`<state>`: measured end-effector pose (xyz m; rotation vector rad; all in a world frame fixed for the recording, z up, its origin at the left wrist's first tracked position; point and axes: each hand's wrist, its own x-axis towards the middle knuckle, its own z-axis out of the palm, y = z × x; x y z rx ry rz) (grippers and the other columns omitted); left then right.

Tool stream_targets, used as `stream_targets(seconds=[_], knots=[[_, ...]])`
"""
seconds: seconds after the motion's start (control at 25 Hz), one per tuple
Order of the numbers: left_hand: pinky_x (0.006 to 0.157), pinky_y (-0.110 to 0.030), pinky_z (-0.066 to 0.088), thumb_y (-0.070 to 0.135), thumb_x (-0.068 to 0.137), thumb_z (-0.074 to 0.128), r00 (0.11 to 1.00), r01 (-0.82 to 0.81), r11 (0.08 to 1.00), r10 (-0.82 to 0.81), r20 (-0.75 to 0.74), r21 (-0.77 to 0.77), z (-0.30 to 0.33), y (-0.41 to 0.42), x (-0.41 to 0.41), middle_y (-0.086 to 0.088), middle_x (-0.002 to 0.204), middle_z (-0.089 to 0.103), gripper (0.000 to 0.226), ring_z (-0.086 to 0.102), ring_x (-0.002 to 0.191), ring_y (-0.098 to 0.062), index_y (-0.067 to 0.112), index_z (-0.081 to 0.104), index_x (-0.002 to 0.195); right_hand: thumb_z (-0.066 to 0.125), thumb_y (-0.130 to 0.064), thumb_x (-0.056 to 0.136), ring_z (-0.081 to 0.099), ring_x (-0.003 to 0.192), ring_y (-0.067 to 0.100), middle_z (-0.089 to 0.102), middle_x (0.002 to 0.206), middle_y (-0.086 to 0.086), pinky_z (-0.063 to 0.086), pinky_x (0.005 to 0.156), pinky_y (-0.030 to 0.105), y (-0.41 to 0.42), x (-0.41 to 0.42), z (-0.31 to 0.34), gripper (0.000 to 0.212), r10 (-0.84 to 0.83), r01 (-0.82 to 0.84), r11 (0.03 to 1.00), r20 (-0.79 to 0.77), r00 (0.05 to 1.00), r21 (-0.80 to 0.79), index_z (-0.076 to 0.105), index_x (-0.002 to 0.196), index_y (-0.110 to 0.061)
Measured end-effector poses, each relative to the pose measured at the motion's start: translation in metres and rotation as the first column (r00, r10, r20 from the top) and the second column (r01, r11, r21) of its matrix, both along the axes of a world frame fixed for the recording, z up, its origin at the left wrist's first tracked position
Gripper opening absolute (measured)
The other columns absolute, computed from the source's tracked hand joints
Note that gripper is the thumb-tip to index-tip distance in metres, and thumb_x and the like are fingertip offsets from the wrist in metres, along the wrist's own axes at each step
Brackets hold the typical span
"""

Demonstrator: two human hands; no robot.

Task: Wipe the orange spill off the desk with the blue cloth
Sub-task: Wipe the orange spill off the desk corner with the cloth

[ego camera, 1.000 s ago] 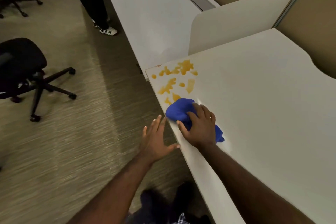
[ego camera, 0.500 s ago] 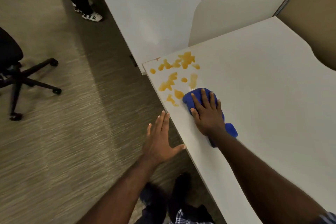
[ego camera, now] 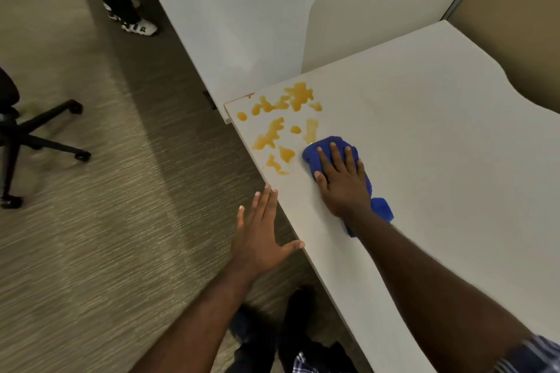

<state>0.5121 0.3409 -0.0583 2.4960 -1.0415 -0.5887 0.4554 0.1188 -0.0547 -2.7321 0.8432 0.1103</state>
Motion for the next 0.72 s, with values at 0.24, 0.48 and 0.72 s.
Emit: stream_targets(seconds=[0.24,0.48,0.72], knots=[[0.123,-0.053,-0.002,0.080,0.072,0.056,1.000,-0.006,1.000,0.006,0.023,0.004,0.005,-0.003,-0.003,0.006,0.166,-0.015,0.122,-0.012,0.152,-0.015,0.024,-0.011,0.156,0.011,-0.054,0.097,-0.021,0.146,0.017,-0.016,0.160,-0.010,-0.010,0.118,0.039,0.008,-0.042,-0.006,0.057,0.143,-0.143,0.989,0.008,0.990,-0.034,-0.017,0.146,-0.045],[0.123,-0.053,-0.001,0.079,0.073,0.057,0.999,-0.017,1.000,0.016,0.028,0.021,0.008,-0.003,-0.004,0.005,0.166,-0.012,0.121,-0.011,0.152,-0.015,0.023,-0.010,0.156,0.016,-0.048,0.100,-0.017,0.147,0.023,-0.010,0.162,-0.001,-0.007,0.120,0.044,-0.005,-0.011,0.006,0.058,-0.040,0.040,0.999,0.004,0.999,-0.003,-0.007,0.151,-0.033],[0.122,-0.051,-0.003,0.076,0.071,0.062,0.999,-0.033,0.999,0.033,0.008,0.005,0.006,-0.005,-0.005,0.006,0.166,-0.011,0.122,-0.011,0.152,-0.013,0.025,-0.010,0.156,0.007,-0.054,0.096,-0.019,0.147,0.019,-0.012,0.162,-0.008,-0.009,0.119,0.041,0.004,-0.045,-0.005,0.057,0.164,-0.165,0.985,-0.014,0.986,-0.042,-0.013,0.147,-0.041]])
